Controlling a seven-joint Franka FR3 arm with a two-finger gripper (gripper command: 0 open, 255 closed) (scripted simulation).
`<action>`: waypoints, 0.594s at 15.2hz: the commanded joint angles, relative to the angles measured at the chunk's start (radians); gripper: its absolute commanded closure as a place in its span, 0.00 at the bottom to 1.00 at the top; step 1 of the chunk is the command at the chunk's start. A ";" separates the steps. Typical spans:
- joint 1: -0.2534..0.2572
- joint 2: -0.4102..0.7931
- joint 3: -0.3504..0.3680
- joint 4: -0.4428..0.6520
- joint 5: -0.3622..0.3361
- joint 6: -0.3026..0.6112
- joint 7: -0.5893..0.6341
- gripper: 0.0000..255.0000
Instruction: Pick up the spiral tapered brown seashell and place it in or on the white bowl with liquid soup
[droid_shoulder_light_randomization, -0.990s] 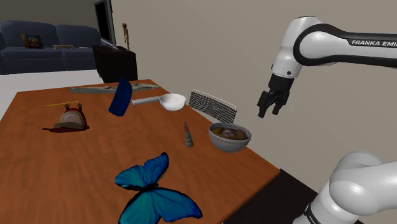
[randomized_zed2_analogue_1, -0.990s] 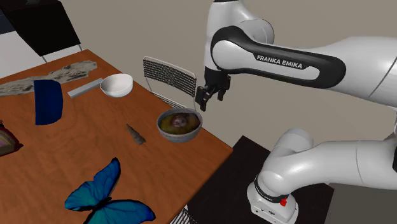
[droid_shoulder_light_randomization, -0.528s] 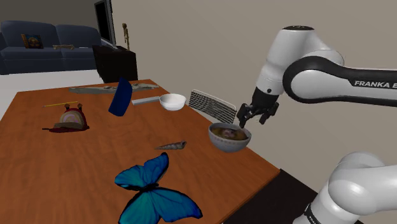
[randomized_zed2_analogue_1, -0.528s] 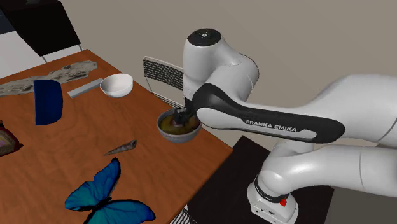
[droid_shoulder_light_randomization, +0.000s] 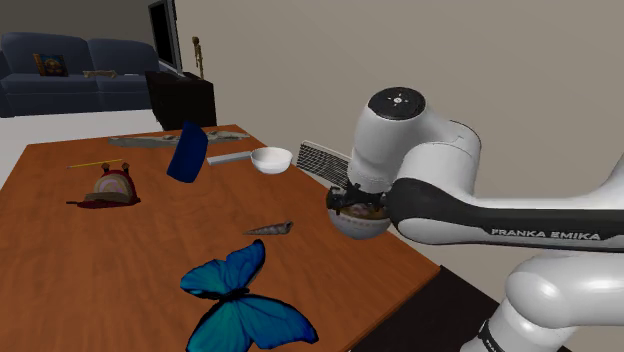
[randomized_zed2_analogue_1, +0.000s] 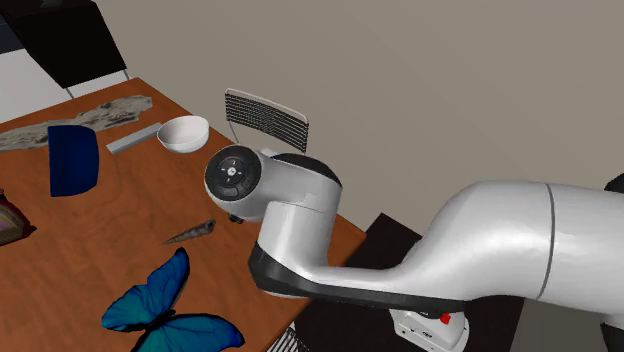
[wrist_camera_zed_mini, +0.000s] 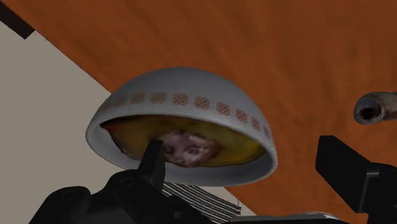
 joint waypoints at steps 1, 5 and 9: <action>-0.107 0.040 0.146 0.048 -0.045 0.030 0.147 0.00; -0.406 0.077 0.474 0.201 -0.136 0.021 0.400 0.00; -0.739 -0.017 0.773 0.403 -0.154 -0.042 0.565 0.00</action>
